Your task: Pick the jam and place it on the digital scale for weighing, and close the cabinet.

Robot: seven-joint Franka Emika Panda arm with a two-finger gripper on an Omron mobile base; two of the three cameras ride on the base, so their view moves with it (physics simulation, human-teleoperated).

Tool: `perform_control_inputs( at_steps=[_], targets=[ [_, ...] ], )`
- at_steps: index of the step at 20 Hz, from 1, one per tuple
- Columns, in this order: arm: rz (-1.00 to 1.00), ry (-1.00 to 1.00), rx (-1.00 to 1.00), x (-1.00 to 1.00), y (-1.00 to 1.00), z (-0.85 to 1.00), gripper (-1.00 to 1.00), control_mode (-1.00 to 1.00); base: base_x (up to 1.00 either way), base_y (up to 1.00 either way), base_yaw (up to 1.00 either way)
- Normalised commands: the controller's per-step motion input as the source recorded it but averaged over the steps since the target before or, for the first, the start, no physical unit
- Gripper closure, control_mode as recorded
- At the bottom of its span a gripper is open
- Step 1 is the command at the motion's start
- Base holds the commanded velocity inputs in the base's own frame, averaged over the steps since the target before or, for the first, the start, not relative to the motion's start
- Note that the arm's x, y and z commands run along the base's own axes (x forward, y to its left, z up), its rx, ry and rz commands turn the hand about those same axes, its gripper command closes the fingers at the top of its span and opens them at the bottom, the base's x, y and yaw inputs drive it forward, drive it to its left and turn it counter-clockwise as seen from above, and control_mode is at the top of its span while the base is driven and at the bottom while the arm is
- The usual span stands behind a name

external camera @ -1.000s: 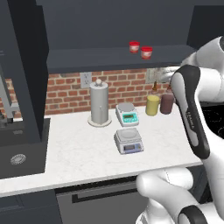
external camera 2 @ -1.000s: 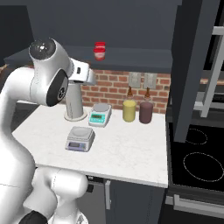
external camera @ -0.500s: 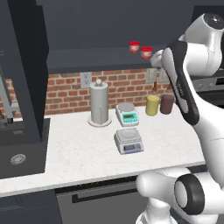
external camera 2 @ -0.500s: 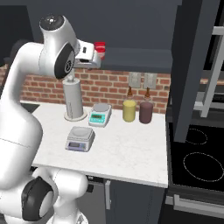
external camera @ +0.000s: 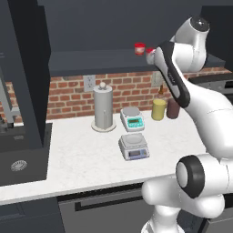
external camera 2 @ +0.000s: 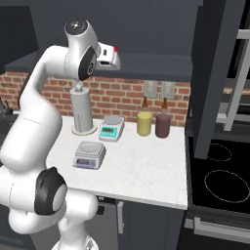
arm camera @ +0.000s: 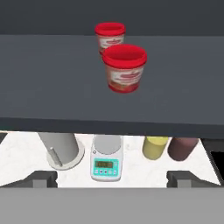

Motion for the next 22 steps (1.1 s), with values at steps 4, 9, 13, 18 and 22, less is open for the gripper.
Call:
perform_control_inputs(
  at_steps=[4, 9, 13, 18, 22],
  targets=[
    [0.0, -0.15, 0.0, 0.71, -0.01, 0.08, -1.0, -1.0, 0.0, 0.0, 0.0],
    [0.0, 0.01, 0.0, 0.49, 0.0, 0.0, -1.0, -1.0, 0.0, 0.0, 0.0],
    [0.0, 0.01, 0.0, 0.37, 0.0, 0.0, -1.0, -1.0, 0.0, 0.0, 0.0],
    [0.02, 0.0, 0.0, 0.43, -0.08, 0.0, -1.0, -1.0, 0.0, 0.0, 0.0],
    [0.04, 0.0, 0.0, 0.35, -0.1, 0.0, -1.0, -1.0, 0.0, 0.0, 0.0]
  ],
)
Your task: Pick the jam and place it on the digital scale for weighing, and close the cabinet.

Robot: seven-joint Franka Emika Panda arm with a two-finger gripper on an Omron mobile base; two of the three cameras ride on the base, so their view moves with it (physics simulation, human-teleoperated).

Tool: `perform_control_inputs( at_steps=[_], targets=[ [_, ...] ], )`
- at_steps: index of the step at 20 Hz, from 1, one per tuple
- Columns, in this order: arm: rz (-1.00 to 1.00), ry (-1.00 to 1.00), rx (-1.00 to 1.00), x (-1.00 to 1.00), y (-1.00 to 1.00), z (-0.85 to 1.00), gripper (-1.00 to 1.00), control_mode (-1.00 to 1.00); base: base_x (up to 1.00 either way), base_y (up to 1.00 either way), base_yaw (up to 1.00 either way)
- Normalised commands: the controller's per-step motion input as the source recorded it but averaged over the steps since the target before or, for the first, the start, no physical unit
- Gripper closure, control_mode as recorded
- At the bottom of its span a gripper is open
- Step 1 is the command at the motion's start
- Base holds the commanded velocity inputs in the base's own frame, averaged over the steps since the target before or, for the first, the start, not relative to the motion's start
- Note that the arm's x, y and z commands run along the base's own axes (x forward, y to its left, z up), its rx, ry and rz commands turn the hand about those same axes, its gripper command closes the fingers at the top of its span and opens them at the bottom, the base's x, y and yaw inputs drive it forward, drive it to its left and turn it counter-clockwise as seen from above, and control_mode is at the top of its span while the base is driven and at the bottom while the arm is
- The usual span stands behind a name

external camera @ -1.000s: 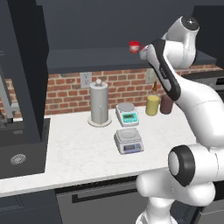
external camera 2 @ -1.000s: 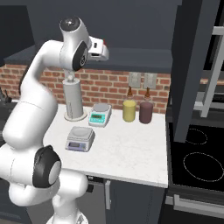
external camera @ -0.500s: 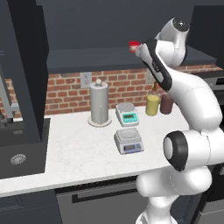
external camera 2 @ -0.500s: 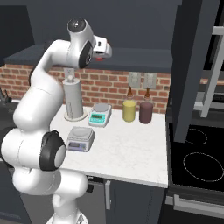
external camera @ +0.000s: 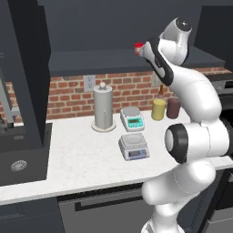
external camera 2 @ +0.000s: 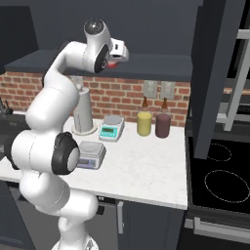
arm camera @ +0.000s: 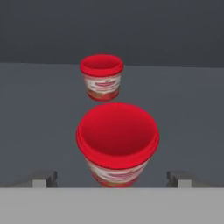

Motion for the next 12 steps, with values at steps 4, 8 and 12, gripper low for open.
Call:
perform_control_inputs(
  at_steps=[4, 8, 12],
  targets=[
    [0.02, 0.0, 0.0, 0.38, -0.02, 0.0, -1.0, -1.0, 0.0, 0.0, 0.0],
    [0.02, 0.0, 0.0, 0.29, 0.0, -0.06, -1.0, -1.0, 0.0, 0.0, 0.0],
    [0.01, 0.0, 0.0, 0.18, 0.0, -0.13, 1.0, -1.0, 0.0, 0.0, 0.0]
  ],
)
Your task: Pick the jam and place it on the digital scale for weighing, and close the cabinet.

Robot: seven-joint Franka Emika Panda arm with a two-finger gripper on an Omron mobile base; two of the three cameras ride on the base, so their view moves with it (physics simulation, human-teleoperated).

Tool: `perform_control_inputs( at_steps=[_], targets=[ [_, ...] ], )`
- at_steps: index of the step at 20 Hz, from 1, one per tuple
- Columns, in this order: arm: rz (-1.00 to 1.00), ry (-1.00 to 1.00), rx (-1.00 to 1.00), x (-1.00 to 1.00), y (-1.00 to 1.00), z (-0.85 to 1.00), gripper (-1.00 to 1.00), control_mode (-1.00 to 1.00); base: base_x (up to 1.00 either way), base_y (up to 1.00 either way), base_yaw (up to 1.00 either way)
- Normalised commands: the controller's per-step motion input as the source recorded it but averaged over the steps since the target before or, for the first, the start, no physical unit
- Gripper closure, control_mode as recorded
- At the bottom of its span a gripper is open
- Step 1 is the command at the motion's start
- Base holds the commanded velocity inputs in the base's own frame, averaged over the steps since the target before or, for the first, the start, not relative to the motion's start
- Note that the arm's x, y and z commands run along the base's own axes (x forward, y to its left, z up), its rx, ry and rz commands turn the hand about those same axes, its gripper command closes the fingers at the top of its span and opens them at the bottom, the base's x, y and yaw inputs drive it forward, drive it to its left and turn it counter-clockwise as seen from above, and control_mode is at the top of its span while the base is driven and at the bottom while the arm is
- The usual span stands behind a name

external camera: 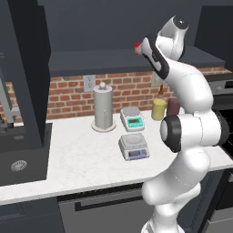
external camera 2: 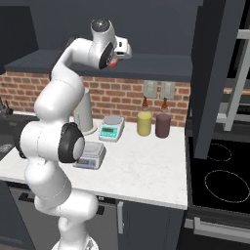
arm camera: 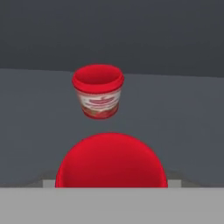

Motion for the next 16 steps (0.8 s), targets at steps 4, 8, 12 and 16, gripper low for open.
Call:
perform_control_inputs(
  at_steps=[4, 8, 12, 16],
  targets=[
    [0.0, 0.0, 0.0, 0.0, 0.0, 0.0, 1.0, -1.0, 0.0, 0.0, 0.0],
    [0.0, 0.0, 0.0, 0.0, 0.0, 0.0, 1.0, -1.0, 0.0, 0.0, 0.0],
    [0.0, -0.03, 0.0, -0.27, 0.0, 0.0, 1.0, -1.0, 0.0, 0.0, 0.0],
    [0.0, -0.14, 0.02, -0.71, 0.0, 0.0, 1.0, -1.0, 0.0, 0.0, 0.0]
  ],
)
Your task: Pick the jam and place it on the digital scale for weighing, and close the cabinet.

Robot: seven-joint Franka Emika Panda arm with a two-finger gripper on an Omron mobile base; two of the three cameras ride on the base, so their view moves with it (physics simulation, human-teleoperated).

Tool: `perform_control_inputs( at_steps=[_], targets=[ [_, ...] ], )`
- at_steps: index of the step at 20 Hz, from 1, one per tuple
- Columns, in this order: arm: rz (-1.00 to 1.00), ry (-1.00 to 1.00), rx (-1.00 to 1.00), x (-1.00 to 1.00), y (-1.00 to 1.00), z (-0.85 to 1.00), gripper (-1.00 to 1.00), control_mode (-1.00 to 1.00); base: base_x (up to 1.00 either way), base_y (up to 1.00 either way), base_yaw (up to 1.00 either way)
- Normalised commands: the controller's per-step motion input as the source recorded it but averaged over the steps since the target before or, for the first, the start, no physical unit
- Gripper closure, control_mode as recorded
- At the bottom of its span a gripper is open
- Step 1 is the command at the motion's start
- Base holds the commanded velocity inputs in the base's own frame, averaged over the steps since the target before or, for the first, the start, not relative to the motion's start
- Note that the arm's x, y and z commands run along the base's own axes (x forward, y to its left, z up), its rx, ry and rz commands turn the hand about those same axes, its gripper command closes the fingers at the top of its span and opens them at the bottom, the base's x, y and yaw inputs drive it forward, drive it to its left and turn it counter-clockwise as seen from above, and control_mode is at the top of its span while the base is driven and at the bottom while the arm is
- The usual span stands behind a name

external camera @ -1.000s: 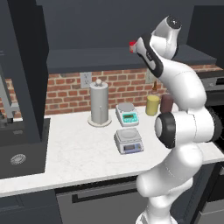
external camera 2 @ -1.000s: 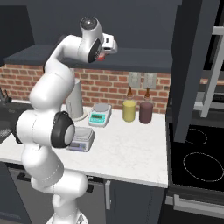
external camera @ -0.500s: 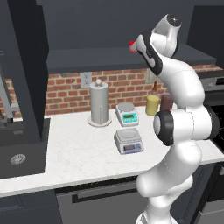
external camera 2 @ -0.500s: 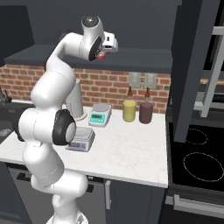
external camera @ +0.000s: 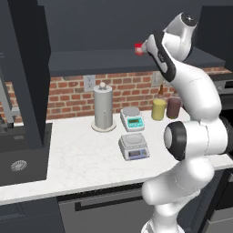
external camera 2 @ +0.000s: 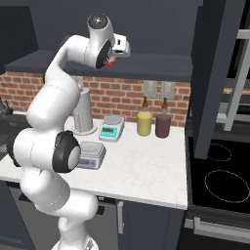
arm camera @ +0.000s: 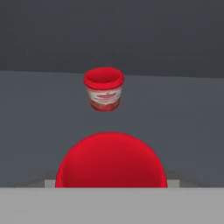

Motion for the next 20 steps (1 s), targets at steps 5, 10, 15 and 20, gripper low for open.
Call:
perform_control_inputs(
  at_steps=[5, 10, 15, 20],
  targets=[
    [0.0, -0.37, 0.15, -0.91, -0.15, 0.11, 1.0, -1.0, 0.0, 0.0, 0.0],
    [0.04, -0.48, 0.22, -1.0, -0.25, 0.5, 1.0, -1.0, 0.0, 0.0, 0.0],
    [0.2, -0.13, 0.1, -1.0, -0.3, 0.27, 1.0, -1.0, 0.0, 0.0, 0.0],
    [0.27, 0.0, 0.08, -1.0, -0.19, 0.04, 1.0, -1.0, 0.0, 0.0, 0.0]
  ],
)
